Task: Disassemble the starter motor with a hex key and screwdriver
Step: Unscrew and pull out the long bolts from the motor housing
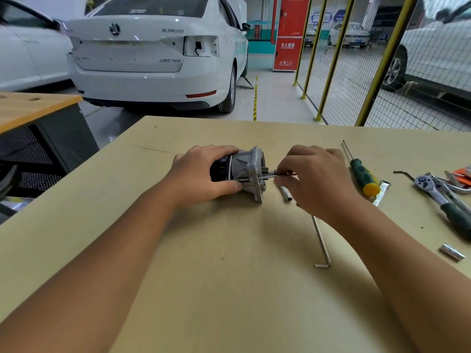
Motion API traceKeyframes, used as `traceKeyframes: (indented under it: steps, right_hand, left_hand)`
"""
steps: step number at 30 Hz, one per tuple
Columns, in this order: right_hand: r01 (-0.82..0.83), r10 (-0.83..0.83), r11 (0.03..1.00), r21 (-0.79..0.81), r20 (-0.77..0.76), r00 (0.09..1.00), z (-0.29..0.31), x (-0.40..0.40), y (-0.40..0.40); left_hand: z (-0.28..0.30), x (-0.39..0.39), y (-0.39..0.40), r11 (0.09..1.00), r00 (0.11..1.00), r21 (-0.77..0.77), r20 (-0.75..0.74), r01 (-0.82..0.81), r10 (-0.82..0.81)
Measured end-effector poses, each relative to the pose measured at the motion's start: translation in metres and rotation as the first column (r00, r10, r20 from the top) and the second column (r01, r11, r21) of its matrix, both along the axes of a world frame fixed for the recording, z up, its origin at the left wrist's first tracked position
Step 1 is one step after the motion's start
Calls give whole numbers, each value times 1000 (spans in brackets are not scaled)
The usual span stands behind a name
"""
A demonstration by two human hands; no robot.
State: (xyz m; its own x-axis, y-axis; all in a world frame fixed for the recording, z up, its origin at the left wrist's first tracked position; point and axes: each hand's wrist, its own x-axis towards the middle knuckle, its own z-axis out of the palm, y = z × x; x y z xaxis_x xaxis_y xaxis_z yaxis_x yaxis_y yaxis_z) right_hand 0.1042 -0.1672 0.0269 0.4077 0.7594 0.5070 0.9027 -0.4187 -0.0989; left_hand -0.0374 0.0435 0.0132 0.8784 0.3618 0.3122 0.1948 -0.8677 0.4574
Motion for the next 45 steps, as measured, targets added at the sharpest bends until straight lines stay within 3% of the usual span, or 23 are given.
traceKeyframes:
  steps: [4,11,17,23,30,37,45]
  right_hand:
    - [-112,115,993,27,-147,982,-1,1,1]
    - [-145,146,989,15,-182,972,-3,7,-1]
    - [24,-20,995,-93,46,999,-3,0,-2]
    - [-83,76,996,-40,-155,985,-4,1,0]
    - [-120,121,993,19,-186,975,-12,2,1]
    - [41,-41,999,4,37,998,-7,-3,1]
    - [-142,150,988,55,-198,969,-9,3,-1]
  left_hand:
    - [-1,0,-1,1000,1000,-6,21,-13,13]
    - [2,1,-4,1000,1000,-15,7,-23,23]
    - [4,-1,-6,999,999,-22,-17,-39,39]
    - [5,-1,-7,999,998,-7,-44,-49,49]
    - [4,-1,-6,999,998,-10,-41,-38,38]
    - [4,-1,-4,1000,999,-11,-27,-21,21]
    - [2,-1,-3,999,1000,-31,-4,-8,8]
